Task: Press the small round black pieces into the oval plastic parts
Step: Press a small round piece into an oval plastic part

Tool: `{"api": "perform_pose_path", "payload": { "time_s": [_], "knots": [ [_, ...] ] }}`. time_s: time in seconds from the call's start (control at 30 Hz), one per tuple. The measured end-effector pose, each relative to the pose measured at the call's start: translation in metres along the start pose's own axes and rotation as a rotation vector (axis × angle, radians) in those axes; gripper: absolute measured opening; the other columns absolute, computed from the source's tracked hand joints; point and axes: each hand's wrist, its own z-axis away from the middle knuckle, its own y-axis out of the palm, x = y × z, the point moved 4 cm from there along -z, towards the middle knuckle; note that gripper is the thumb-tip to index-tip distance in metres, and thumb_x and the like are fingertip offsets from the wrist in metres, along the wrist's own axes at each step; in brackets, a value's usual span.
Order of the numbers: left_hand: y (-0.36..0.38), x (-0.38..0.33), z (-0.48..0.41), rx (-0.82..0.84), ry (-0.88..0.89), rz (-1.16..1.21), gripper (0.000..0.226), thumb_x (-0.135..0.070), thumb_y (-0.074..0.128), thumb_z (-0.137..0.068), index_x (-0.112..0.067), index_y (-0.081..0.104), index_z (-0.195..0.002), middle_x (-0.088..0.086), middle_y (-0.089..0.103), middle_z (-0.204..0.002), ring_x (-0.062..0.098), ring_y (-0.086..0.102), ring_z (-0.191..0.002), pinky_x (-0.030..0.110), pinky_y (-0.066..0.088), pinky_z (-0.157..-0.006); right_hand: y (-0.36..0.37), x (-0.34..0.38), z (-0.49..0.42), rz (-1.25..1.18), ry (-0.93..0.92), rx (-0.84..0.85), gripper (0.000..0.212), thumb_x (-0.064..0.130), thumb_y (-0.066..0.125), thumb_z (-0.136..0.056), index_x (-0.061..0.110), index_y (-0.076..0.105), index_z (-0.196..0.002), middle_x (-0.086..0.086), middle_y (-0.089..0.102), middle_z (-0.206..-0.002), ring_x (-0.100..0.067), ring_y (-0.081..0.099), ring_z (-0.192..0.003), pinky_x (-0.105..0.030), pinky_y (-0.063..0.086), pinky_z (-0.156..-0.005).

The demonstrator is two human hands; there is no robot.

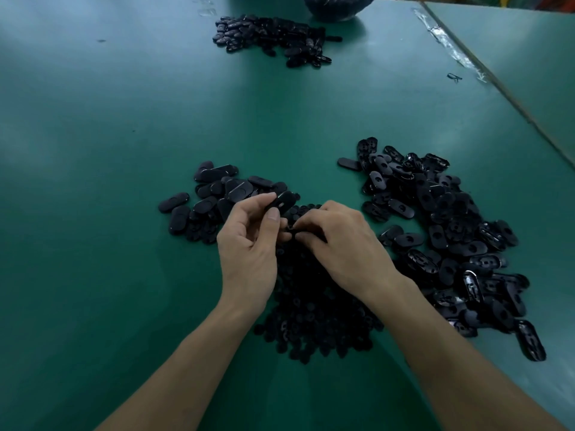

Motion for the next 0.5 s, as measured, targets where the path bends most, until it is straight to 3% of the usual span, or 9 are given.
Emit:
{"api": "perform_pose_path", "payload": {
  "time_s": [0.1, 0.23, 0.33, 0.5],
  "knots": [
    [0.0, 0.0, 0.0, -0.005, -0.009, -0.007, 0.027, -0.006, 0.061, -0.099, -0.03, 0.071, -0.105, -0.01, 0.073, -0.088, 0.005, 0.069, -0.082, 0.021, 0.057, -0.073, -0.001, -0.002, 0.0, -0.099, 0.001, -0.027, 0.012, 0.024, 0.062, -0.097, 0.023, 0.072, -0.104, 0.008, 0.065, -0.096, -0.01, 0.06, -0.089, -0.033, 0.053, -0.085],
    [0.0, -0.001, 0.001, 0.006, -0.025, -0.002, 0.026, -0.006, 0.062, -0.099, -0.029, 0.072, -0.107, -0.007, 0.075, -0.093, 0.008, 0.071, -0.084, 0.021, 0.057, -0.075, -0.009, -0.004, 0.002, -0.255, 0.042, -0.109, 0.007, 0.018, 0.059, -0.098, 0.023, 0.063, -0.095, 0.012, 0.066, -0.08, -0.005, 0.062, -0.075, -0.02, 0.05, -0.068],
    [0.002, -0.003, 0.002, 0.027, -0.028, -0.004, 0.027, -0.004, 0.064, -0.097, -0.027, 0.073, -0.107, -0.005, 0.076, -0.093, 0.01, 0.073, -0.084, 0.022, 0.058, -0.076, -0.019, -0.005, 0.005, -0.371, 0.053, -0.191, 0.009, 0.016, 0.064, -0.094, 0.023, 0.064, -0.089, 0.011, 0.068, -0.078, -0.004, 0.064, -0.075, -0.012, 0.047, -0.065],
    [0.003, -0.003, 0.003, 0.051, -0.014, -0.03, 0.028, -0.002, 0.065, -0.095, -0.026, 0.074, -0.107, -0.004, 0.077, -0.09, 0.011, 0.074, -0.081, 0.021, 0.058, -0.074, -0.028, -0.001, 0.006, -0.584, 0.051, -0.219, 0.01, 0.015, 0.076, -0.087, 0.024, 0.073, -0.087, 0.013, 0.072, -0.079, -0.006, 0.069, -0.076, -0.017, 0.055, -0.071]
  ]
}}
